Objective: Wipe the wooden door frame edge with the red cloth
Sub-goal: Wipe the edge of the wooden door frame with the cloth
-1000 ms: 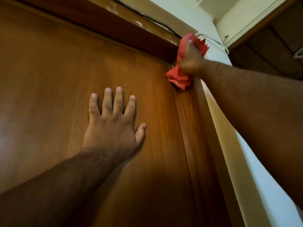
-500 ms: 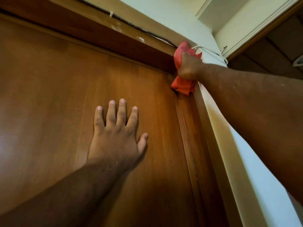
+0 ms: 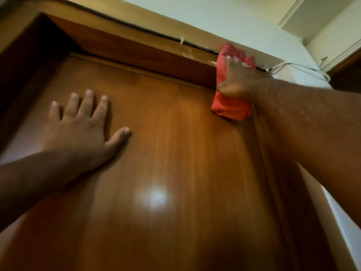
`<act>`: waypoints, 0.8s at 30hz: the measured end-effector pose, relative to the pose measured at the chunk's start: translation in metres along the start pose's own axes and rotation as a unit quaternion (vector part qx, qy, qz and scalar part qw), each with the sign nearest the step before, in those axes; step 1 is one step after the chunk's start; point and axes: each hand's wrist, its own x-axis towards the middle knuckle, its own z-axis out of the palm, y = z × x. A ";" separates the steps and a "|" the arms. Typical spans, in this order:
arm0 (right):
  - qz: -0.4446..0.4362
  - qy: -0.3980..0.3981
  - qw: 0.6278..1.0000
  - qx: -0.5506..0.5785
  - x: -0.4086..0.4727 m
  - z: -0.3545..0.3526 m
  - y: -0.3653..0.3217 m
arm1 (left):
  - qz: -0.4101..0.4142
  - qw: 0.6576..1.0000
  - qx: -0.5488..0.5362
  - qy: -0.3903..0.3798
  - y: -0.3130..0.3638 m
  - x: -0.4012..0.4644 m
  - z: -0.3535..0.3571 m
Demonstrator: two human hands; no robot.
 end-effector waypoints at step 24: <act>0.050 0.165 0.985 0.000 -0.014 0.035 -0.054 | 0.018 0.999 -0.011 0.036 -0.014 0.004 0.014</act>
